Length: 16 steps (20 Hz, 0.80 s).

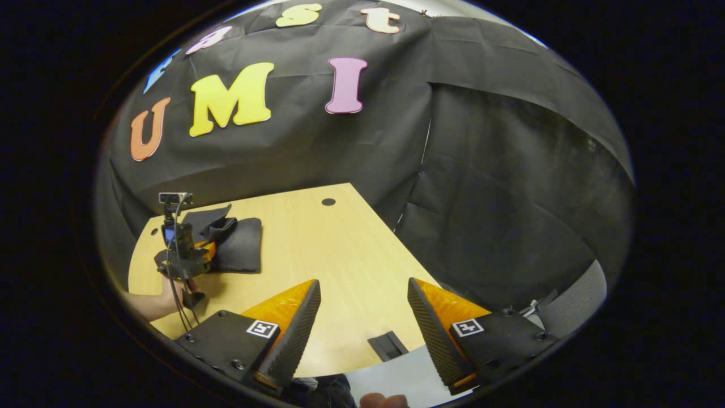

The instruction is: Grasp the waist and the cuffs of the jeans and fold them to make the two legs overlap; first hold the waist and fold one-third of the jeans toward the cuffs, then hold the cuffs and fold the remaining one-third in the same direction to finish folding.

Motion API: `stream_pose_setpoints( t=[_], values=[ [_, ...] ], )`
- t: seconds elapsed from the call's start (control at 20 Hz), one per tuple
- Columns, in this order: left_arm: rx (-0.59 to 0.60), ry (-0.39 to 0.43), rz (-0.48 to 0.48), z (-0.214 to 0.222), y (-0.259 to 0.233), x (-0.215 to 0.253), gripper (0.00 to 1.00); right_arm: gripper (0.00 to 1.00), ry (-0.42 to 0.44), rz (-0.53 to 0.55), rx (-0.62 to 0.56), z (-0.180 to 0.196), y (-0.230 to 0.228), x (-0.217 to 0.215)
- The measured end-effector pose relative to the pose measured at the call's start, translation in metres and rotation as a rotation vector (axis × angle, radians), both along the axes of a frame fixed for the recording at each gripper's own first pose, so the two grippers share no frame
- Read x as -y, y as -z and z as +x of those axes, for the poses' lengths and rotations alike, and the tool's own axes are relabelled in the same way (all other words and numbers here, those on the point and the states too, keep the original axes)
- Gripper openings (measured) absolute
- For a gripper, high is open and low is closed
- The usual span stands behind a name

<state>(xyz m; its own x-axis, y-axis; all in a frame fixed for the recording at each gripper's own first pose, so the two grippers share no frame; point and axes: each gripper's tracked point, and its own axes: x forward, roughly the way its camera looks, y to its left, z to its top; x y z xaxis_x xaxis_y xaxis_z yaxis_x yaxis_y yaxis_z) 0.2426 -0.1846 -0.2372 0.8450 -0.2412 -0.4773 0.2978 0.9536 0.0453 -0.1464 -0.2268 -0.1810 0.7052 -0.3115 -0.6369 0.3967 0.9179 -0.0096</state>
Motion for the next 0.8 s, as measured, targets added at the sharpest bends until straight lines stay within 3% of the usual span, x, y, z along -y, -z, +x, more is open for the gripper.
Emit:
stream_pose_setpoints(
  t=[0.05,0.1,0.15,0.2,0.3,0.45,0.8],
  values=[
    [0.002,0.017,0.016,-0.002,-0.002,0.004,0.18,0.95,-0.005,0.001,0.0,0.004,0.0,0.0],
    [0.012,0.01,0.033,0.0,-0.002,0.007,0.14,0.95,-0.011,0.0,0.001,0.008,0.0,-0.001],
    [0.018,0.011,0.03,0.0,-0.005,0.01,0.41,0.92,-0.018,0.0,0.002,0.012,0.0,-0.001],
    [0.021,0.013,0.018,-0.004,-0.009,0.012,0.44,0.95,-0.024,0.0,0.005,0.015,-0.001,-0.002],
    [0.014,0.045,-0.031,-0.012,-0.017,0.026,0.75,0.92,-0.037,0.002,0.01,0.021,-0.002,-0.005],
    [0.046,0.071,-0.054,-0.021,-0.045,0.032,0.99,0.92,-0.059,0.014,0.025,0.033,-0.005,-0.013],
    [0.211,0.021,-0.141,-0.046,-0.166,-0.012,0.99,0.92,-0.196,0.008,0.18,0.082,-0.044,-0.064]
  ],
)
